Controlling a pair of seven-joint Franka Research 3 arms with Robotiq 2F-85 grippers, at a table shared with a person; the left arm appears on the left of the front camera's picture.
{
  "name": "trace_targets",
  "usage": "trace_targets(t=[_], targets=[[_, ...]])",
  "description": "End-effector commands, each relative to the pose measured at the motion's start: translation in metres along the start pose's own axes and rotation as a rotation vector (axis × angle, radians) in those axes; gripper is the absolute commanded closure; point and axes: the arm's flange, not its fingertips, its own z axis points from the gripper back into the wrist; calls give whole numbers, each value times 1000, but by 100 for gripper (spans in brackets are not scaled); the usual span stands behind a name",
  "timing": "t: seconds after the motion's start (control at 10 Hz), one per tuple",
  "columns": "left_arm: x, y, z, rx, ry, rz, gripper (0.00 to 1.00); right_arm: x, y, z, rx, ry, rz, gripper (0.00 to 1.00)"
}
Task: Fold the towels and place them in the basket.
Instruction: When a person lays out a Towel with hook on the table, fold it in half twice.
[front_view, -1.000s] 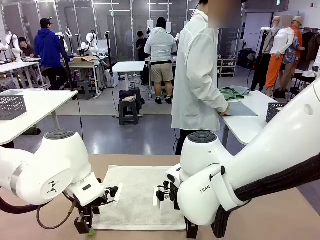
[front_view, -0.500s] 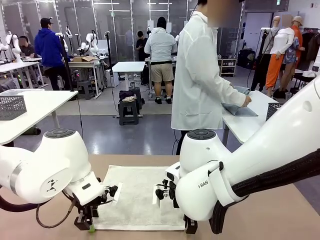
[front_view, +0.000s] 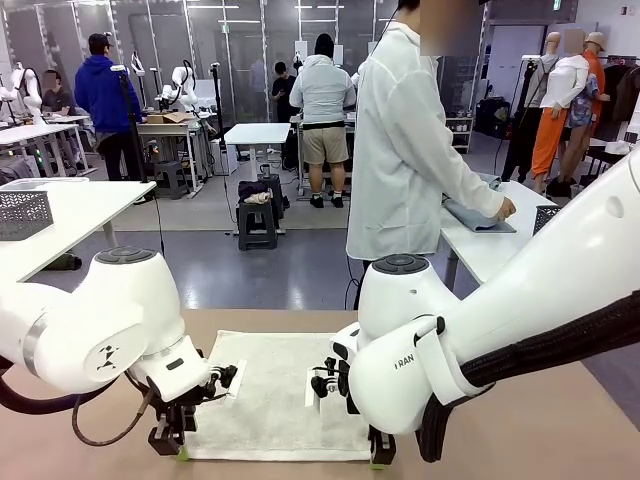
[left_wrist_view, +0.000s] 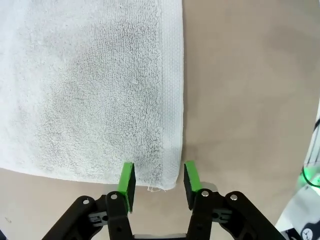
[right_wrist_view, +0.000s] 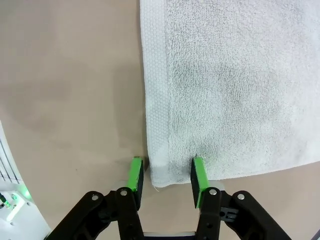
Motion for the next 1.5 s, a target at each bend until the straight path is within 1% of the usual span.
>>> trace_targets(t=[0.0,0.3,0.5,0.7,0.9,1.0,1.1,1.2,1.3,1.4], targets=[[0,4,7,-25,30,2,48,-2,-4,4,30,-9,15,50],[-2,6,1,-53,35,8,48,-1,-5,2,37,-8,17,50],[-4,8,-5,-46,30,12,48,-1,-5,0,40,-11,18,50],[-6,8,-9,-11,22,13,48,-1,-4,-2,42,-14,18,50],[-6,10,-13,-14,22,15,48,-2,-5,-2,41,-22,23,50],[-6,11,-13,-22,26,21,67,-2,-5,-2,38,-24,27,70],[-6,10,-13,-25,37,26,67,-2,-4,-2,43,-17,24,70],[-6,12,-13,-16,47,19,86,-3,-6,-2,40,-17,18,89],[-6,12,-14,-20,49,17,72,-3,-5,-3,40,-21,17,74],[-6,12,-14,-24,50,16,100,-4,-5,-3,43,-23,16,100]])
